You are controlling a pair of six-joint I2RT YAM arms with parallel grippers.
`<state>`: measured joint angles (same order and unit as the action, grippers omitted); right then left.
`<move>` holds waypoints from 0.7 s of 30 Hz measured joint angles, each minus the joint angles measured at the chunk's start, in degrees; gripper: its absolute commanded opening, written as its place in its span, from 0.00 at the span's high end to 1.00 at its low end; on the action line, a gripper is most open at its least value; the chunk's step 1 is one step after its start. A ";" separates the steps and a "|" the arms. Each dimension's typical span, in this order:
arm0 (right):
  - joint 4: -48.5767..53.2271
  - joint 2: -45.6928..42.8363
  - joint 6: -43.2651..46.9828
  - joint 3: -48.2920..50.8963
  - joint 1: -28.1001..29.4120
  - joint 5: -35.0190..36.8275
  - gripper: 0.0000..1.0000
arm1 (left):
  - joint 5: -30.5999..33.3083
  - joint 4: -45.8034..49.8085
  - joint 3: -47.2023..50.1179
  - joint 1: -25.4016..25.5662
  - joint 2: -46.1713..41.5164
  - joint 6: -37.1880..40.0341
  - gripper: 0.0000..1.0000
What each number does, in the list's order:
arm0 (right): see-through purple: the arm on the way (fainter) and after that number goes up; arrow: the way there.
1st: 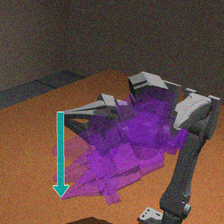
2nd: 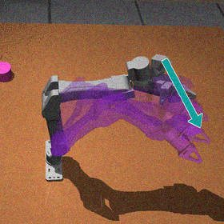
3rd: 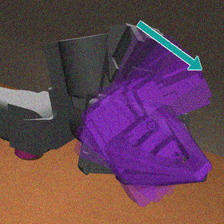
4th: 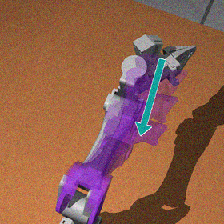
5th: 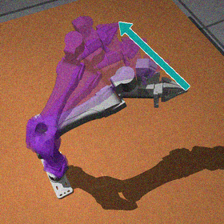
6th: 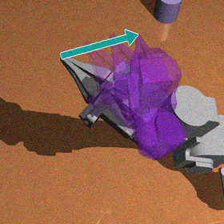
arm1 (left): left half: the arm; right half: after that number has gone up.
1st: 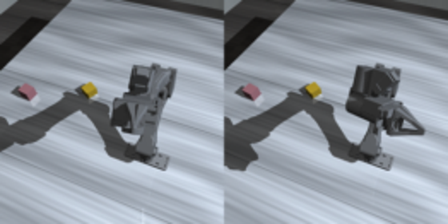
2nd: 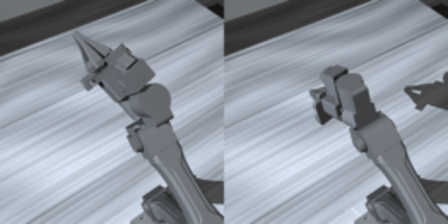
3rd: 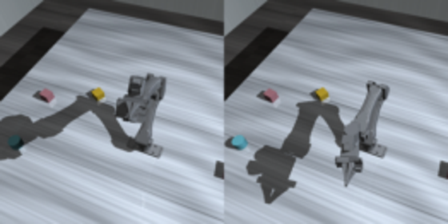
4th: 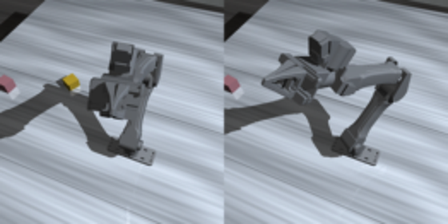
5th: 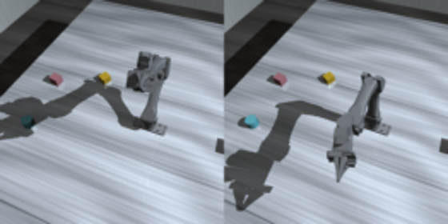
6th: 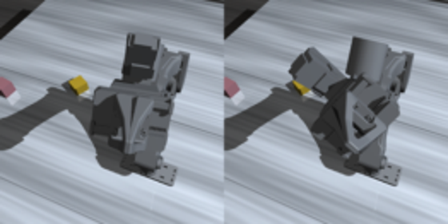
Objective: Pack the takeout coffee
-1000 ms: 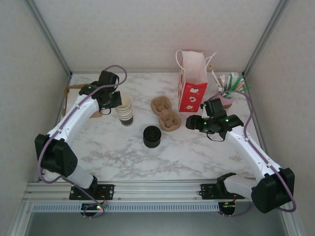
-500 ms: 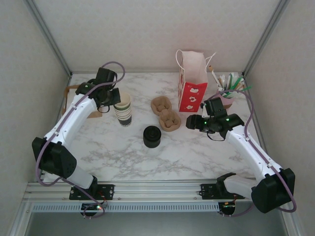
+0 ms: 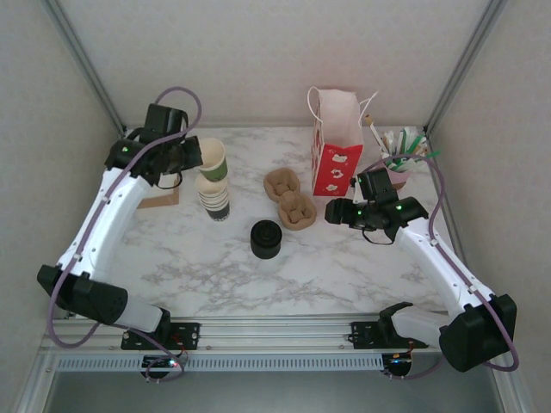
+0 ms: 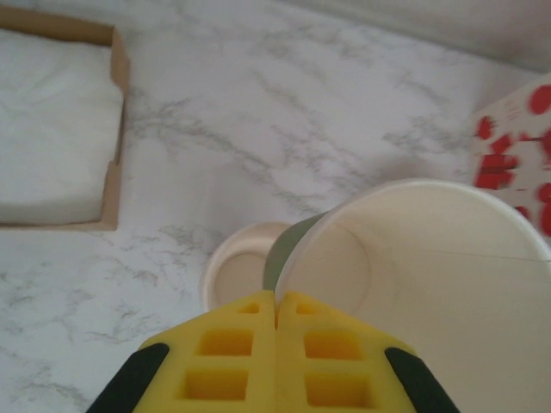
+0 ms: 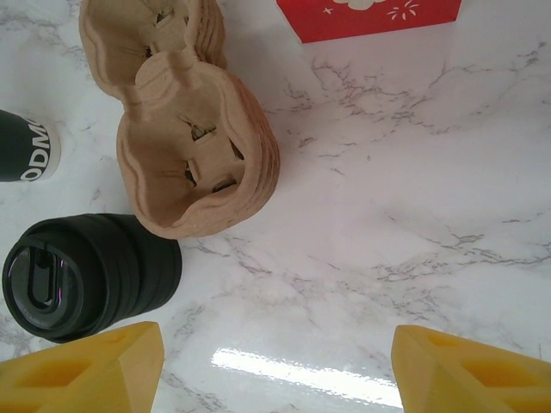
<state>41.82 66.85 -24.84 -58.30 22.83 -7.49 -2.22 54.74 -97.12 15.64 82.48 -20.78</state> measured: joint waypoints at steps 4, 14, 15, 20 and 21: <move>-0.02 0.00 0.00 0.00 0.00 0.02 0.28 | -3.43 -0.02 -1.38 2.08 -3.63 -0.04 1.00; 0.02 -2.99 -1.16 0.00 0.00 6.43 0.02 | -8.04 -3.76 2.82 15.58 -5.99 -1.49 1.00; 0.02 -3.43 -1.31 0.00 0.00 7.39 0.01 | -8.22 -4.66 4.20 17.49 -5.88 -1.77 1.00; 2.16 -4.70 -2.36 -0.59 -0.02 13.53 0.01 | -7.96 -8.57 9.70 25.92 -3.08 -3.56 1.00; 2.62 -4.98 -2.73 -0.63 -0.09 14.60 0.01 | -7.65 -9.11 10.32 27.32 -2.34 -3.87 1.00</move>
<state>44.45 61.87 -27.57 -58.94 22.74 7.11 -9.87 45.63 -86.80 42.96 80.14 -24.64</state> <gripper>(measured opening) 0.987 0.053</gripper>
